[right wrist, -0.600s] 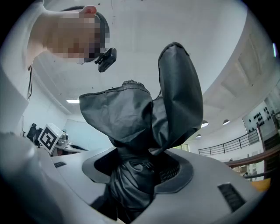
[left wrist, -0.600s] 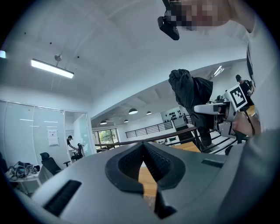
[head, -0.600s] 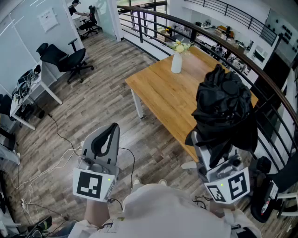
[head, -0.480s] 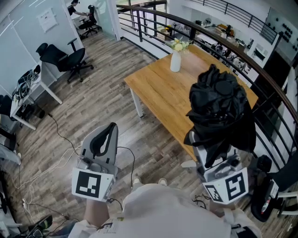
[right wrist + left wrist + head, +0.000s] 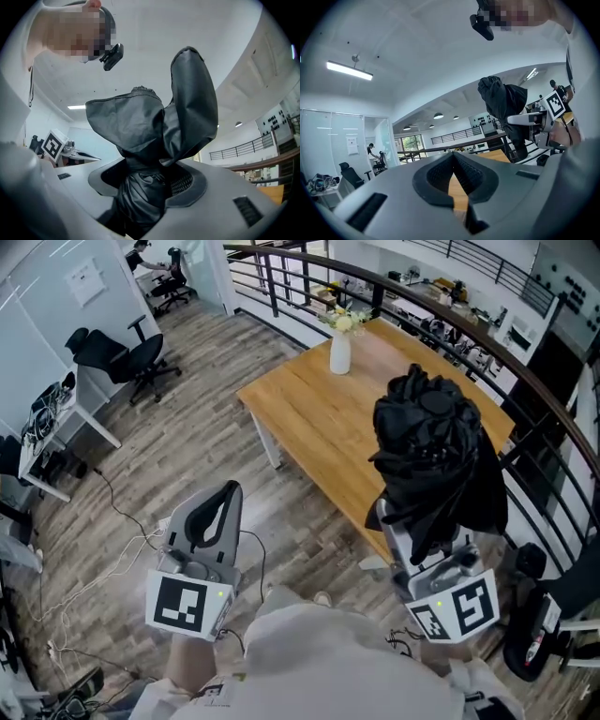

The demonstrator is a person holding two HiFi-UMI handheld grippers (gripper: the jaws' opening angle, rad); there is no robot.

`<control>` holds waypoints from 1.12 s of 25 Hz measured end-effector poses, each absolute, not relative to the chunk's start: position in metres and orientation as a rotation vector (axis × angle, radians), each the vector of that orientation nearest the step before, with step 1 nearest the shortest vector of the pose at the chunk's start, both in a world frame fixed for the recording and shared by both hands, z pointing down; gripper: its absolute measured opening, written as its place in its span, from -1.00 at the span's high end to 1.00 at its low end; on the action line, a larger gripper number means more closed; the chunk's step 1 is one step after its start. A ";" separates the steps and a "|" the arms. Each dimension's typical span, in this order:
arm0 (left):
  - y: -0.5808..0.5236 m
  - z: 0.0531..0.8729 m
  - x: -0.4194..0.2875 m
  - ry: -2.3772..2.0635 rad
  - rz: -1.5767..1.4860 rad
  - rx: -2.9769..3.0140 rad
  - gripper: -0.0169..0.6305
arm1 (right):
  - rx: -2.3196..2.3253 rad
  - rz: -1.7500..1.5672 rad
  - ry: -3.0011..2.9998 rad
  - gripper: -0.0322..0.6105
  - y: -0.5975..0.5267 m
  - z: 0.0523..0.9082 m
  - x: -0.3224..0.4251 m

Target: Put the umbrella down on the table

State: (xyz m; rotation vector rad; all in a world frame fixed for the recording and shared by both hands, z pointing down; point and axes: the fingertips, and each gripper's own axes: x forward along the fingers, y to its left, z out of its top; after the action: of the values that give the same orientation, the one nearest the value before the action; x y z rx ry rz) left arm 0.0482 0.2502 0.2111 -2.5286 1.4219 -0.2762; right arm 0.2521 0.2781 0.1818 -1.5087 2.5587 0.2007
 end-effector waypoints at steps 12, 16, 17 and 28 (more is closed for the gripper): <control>0.228 0.224 0.055 1.444 -0.233 -2.512 0.90 | -1.466 0.057 2.628 0.06 0.252 0.217 0.259; 0.209 0.235 0.049 1.457 -0.199 -2.530 0.90 | -1.463 0.032 2.666 0.07 0.233 0.234 0.250; 0.204 0.238 0.048 1.449 -0.201 -2.530 0.90 | -1.460 0.016 2.669 0.06 0.227 0.238 0.248; 0.098 0.253 -0.016 1.515 -0.203 -2.562 0.90 | -1.399 -0.187 2.771 0.06 0.102 0.273 0.181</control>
State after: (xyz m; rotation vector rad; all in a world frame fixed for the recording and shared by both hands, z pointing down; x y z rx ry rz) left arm -0.0160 0.0984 0.2535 -2.5624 1.5148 -0.2035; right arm 0.1815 0.1024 0.2728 -1.3987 2.7711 -0.1873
